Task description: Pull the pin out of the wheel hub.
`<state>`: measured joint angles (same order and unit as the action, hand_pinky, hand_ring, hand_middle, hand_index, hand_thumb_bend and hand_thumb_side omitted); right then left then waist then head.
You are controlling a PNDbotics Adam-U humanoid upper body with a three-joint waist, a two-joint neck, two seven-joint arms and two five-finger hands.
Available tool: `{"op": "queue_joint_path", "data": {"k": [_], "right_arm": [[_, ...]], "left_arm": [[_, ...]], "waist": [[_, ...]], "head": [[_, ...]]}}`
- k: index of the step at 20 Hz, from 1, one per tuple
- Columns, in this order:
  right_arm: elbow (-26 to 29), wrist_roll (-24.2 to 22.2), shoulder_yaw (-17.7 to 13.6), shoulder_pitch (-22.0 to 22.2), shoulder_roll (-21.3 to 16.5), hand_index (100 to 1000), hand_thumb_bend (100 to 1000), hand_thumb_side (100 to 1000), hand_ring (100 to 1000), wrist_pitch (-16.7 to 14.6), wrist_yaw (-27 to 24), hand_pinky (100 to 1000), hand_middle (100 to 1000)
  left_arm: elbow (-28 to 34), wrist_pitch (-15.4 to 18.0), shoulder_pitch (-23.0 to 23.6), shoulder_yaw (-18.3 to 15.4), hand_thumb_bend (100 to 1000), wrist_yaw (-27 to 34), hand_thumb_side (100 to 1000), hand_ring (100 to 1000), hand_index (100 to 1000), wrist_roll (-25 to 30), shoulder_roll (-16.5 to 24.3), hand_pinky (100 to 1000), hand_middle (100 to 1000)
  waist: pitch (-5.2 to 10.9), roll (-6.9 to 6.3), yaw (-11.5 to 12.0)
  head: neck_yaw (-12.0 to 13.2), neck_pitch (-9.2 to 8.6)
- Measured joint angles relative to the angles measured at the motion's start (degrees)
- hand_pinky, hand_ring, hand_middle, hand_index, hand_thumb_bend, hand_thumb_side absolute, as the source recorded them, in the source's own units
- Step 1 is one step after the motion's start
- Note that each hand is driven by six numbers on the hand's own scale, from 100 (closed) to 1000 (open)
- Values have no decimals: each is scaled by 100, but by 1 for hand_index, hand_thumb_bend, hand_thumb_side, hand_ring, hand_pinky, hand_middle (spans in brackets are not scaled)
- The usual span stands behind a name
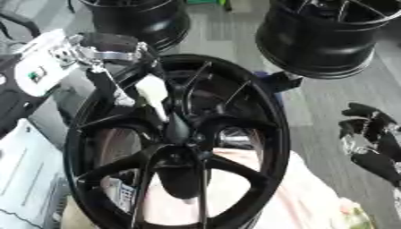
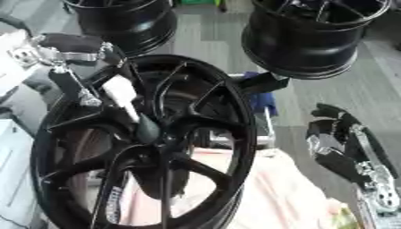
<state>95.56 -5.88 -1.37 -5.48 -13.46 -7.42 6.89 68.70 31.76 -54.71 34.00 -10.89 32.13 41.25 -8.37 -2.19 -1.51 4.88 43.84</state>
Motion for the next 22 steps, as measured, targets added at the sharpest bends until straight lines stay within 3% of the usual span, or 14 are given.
{"op": "queue_joint_path", "data": {"k": [7, 13, 17, 22], "right_arm": [[-3, 0, -1, 8, 0, 847, 100, 130, 719, 0, 0, 752, 742], [-5, 12, -5, 49, 0, 847, 100, 131, 718, 7, 3, 752, 741], [-7, 20, -14, 50, 0, 847, 100, 131, 718, 5, 5, 752, 741], [-8, 67, -63, 54, 1, 847, 100, 131, 718, 9, 7, 752, 741]], "left_arm": [[-14, -189, -328, -633, 100, 641, 149, 475, 446, 189, -1, 736, 339], [151, -312, -315, -1154, 100, 972, 144, 482, 457, 312, 167, 739, 349], [149, -385, 98, -1726, 109, 1058, 145, 493, 475, 385, 619, 741, 365], [-128, -507, 1032, -2638, 139, 877, 157, 520, 518, 507, 1228, 744, 408]], "waist": [[47, 1, 25], [62, -8, 67], [69, -17, 122], [69, -6, 210]], "head": [[0, 0], [-1, 0], [-4, 0], [-24, 0]]}}
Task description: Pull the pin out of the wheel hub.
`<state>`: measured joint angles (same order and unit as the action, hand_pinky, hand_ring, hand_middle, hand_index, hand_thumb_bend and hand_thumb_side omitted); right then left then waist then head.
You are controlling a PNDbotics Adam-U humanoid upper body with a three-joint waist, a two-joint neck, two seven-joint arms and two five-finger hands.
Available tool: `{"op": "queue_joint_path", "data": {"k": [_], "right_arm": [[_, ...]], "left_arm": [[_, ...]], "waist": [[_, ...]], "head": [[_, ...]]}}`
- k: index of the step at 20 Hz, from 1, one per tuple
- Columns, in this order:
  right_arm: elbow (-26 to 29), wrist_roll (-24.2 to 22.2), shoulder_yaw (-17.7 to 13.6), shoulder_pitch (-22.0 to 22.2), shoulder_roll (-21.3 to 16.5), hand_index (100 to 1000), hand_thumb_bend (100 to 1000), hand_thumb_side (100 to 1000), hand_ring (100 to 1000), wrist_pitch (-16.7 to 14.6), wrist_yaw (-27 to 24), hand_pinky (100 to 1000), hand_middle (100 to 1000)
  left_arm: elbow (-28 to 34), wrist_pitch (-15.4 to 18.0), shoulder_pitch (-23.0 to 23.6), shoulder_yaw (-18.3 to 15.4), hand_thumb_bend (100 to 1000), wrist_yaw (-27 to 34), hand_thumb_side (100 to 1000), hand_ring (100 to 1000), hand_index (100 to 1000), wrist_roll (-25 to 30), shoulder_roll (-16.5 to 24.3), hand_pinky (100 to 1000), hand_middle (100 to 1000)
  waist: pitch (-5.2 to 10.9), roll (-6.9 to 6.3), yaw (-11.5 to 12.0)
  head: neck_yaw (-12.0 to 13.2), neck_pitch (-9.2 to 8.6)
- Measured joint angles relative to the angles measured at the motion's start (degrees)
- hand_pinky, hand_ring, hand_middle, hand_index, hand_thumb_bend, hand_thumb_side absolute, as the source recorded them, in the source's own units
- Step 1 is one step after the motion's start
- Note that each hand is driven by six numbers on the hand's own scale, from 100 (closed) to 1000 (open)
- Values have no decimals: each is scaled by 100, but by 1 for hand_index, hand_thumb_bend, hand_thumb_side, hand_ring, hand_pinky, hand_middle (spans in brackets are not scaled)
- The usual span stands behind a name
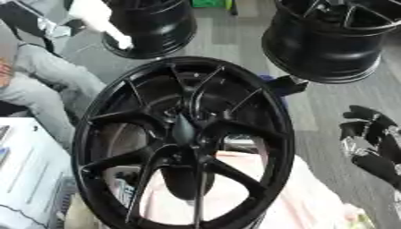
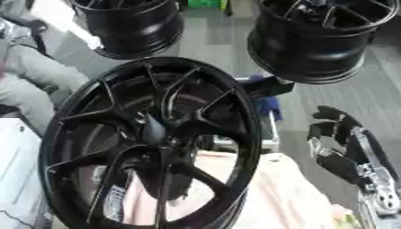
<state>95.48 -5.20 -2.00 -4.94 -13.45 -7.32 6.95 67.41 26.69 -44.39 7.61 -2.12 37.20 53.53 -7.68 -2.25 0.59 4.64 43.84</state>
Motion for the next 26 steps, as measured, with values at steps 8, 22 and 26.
{"op": "queue_joint_path", "data": {"k": [8, 22, 26], "right_arm": [[-14, 34, -15, 4, 14, 847, 100, 133, 718, 11, 0, 752, 741], [-26, 51, -47, -3, 70, 847, 100, 132, 719, 6, 0, 753, 741], [-27, 55, -49, -6, 110, 847, 100, 133, 718, 7, 0, 753, 741]], "left_arm": [[-1211, 134, 923, -908, 340, -1505, 403, 759, 844, -134, 130, 796, 754], [-1482, 102, 1673, -1554, 144, -2801, 662, 787, 878, -1815, -704, 812, 793], [-848, -202, 2144, -1895, 100, -1527, 634, 732, 814, -2056, -1057, 787, 724]], "waist": [[-1, 79, 86], [-44, 201, 69], [-57, 236, 96]], "head": [[-35, 0], [-28, 0], [-28, 0]]}}
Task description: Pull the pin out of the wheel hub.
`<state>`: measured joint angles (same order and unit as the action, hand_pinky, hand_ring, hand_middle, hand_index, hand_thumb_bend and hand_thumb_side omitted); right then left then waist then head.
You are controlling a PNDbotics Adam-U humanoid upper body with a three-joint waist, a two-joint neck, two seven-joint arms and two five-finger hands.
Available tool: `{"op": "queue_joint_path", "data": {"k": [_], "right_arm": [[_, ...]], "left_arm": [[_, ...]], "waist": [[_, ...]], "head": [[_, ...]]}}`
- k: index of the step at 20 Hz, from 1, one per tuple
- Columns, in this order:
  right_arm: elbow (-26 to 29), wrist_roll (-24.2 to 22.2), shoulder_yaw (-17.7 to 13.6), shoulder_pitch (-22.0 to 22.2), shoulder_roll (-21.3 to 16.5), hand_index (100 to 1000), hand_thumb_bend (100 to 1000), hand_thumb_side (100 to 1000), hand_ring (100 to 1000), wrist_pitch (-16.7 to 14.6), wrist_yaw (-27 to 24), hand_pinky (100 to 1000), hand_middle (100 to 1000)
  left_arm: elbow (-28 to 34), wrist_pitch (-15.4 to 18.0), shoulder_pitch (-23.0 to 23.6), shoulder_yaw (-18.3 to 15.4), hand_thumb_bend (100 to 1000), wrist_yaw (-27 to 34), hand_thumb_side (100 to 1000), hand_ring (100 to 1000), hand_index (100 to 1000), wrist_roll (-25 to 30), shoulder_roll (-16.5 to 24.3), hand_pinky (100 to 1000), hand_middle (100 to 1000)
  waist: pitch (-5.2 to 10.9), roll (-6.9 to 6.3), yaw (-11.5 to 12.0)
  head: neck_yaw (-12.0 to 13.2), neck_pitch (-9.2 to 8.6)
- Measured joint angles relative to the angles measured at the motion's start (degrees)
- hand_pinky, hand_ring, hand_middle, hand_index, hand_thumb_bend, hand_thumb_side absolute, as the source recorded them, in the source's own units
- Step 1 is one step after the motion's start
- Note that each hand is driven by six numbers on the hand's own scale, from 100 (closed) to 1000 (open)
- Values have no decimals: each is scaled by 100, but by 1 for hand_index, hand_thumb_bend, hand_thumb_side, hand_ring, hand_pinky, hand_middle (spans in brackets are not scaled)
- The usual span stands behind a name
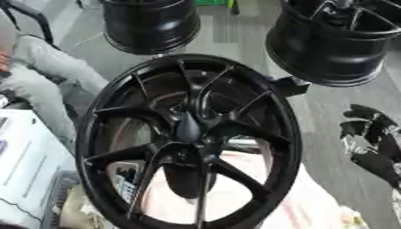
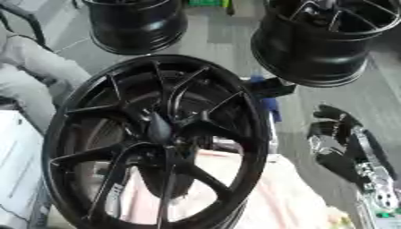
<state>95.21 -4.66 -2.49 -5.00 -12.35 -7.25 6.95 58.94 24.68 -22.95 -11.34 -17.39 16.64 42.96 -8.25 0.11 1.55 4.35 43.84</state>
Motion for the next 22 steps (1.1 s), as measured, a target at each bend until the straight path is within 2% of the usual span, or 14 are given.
{"op": "queue_joint_path", "data": {"k": [4, 6, 9, 15, 22], "right_arm": [[0, 19, -8, -5, 13, 847, 100, 137, 717, 10, -2, 752, 740], [0, 35, -17, -19, 39, 846, 100, 137, 714, 7, -4, 750, 737], [0, 86, -19, -52, 73, 843, 100, 139, 708, 2, -10, 745, 731], [0, 331, -42, -58, 151, 836, 100, 147, 696, 5, -39, 738, 718], [0, 584, -70, -87, 196, 829, 100, 154, 693, 20, -53, 737, 712]], "left_arm": [[1036, -596, 455, -313, 100, 1035, 682, 718, 796, -274, -572, 785, 699], [1629, -964, 624, -446, 100, 1406, 704, 696, 784, -296, -990, 778, 669], [2464, -1530, 801, -560, 100, 1752, 719, 698, 781, -187, -1592, 779, 670], [3486, -2264, 1040, -616, 100, 1806, 753, 696, 779, 19, -2392, 780, 667], [3862, -2653, 1252, -611, 100, 1635, 771, 697, 776, 192, -2932, 780, 668]], "waist": [[-30, 47, 49], [-49, 64, 62], [-86, 114, 57], [-138, 171, 16], [-172, 208, 6]], "head": [[0, 0], [0, 0], [2, 0], [6, 0], [2, 0]]}}
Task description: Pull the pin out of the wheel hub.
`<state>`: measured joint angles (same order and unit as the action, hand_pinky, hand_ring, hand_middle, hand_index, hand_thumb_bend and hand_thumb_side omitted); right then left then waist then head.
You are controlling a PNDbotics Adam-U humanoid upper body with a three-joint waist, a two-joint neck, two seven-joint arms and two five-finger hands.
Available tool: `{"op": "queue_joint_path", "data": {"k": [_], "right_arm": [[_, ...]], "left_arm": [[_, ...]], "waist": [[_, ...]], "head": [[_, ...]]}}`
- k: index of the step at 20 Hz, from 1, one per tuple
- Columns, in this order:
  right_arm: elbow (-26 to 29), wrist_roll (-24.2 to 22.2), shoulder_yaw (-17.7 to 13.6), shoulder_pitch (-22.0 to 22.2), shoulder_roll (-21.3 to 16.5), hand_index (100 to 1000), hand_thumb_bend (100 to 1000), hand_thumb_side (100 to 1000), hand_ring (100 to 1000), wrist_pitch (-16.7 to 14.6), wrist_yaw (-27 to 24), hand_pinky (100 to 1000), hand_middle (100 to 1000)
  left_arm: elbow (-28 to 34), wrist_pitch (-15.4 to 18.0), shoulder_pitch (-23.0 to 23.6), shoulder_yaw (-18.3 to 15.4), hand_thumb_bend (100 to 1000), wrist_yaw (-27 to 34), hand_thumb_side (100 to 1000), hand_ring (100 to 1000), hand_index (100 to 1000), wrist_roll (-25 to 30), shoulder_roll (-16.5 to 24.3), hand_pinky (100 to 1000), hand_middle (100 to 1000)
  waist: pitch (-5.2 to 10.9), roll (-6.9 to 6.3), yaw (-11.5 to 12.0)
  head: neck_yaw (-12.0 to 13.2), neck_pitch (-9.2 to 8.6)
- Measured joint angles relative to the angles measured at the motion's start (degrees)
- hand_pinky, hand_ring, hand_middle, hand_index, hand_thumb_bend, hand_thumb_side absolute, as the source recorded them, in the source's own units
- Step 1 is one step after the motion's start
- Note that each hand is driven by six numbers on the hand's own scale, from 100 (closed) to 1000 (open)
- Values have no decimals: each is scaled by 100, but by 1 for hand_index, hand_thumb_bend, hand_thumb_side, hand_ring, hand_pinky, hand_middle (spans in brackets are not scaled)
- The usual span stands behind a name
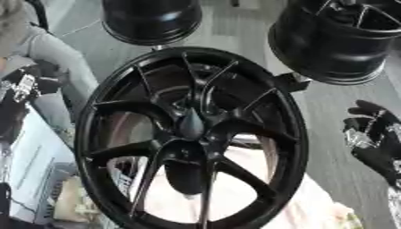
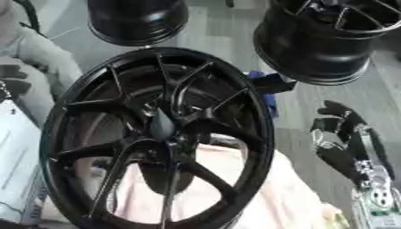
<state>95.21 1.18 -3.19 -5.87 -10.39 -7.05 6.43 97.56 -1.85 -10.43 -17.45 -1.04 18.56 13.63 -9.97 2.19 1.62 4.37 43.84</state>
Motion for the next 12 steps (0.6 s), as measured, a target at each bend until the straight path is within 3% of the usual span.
{"op": "queue_joint_path", "data": {"k": [12], "right_arm": [[0, 168, 2, -12, 7, 828, 100, 165, 692, 25, -53, 737, 712]], "left_arm": [[135, -407, 75, 69, 100, -155, 766, 695, 768, -143, -368, 778, 661]], "waist": [[-32, -1, 12]], "head": [[-6, 0]]}}
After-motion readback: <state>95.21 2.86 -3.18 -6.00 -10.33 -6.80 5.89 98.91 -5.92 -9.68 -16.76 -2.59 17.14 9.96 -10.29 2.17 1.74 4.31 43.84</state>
